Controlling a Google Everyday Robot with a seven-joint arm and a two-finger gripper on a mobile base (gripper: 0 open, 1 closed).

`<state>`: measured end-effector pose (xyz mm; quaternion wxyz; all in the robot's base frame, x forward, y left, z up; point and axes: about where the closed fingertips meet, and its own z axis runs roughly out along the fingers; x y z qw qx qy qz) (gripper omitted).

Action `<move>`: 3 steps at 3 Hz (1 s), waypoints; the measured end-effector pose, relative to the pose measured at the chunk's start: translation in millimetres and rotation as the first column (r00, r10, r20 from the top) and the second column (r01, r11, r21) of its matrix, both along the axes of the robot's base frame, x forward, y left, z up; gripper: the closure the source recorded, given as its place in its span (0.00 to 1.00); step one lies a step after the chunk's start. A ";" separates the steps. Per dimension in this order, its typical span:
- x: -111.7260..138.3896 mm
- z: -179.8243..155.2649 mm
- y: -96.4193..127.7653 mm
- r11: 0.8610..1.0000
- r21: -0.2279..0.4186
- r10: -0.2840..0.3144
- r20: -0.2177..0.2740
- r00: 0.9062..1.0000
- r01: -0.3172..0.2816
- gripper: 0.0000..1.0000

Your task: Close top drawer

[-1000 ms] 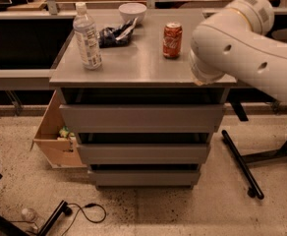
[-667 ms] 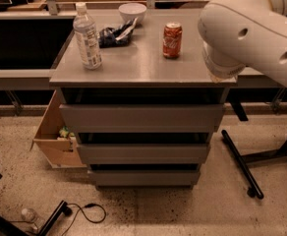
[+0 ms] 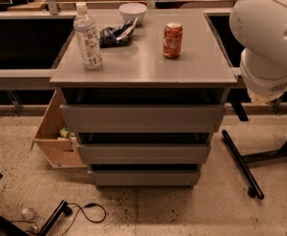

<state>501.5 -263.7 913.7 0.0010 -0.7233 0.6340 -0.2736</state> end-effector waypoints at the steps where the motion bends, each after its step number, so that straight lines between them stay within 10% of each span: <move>1: 0.0 0.0 0.0 1.000 0.000 0.000 0.000 1.000 0.000 0.51; 3: 0.0 0.0 0.0 1.000 0.000 0.000 0.000 1.000 0.000 0.05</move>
Offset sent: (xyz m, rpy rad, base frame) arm 0.0000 0.0000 0.0000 0.0000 0.0000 0.0000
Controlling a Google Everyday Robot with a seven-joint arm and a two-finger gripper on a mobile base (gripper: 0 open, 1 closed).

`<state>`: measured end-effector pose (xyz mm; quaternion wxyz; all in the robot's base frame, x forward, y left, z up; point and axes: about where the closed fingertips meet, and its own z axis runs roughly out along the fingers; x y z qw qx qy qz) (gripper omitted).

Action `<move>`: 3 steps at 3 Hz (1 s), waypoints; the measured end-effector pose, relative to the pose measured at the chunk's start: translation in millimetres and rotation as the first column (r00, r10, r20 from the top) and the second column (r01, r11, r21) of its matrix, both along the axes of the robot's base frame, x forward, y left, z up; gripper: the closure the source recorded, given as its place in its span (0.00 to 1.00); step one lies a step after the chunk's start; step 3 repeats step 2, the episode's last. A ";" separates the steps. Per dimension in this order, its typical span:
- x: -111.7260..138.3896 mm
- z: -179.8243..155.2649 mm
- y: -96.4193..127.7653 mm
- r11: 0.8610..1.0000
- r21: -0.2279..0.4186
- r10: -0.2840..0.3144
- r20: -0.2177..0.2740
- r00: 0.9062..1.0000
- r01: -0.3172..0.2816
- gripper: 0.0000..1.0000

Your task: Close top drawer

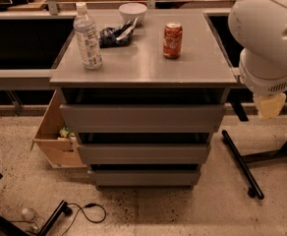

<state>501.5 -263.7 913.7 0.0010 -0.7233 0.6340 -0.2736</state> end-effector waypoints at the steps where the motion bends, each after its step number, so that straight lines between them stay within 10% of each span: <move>1: 0.0 0.0 0.0 1.000 0.000 0.000 0.000 1.000 0.000 0.00; 3: 0.0 0.0 0.0 1.000 0.000 0.000 0.000 1.000 0.000 0.00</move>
Offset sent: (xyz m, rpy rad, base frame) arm 0.0000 0.0000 0.0000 0.0000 0.0000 0.0000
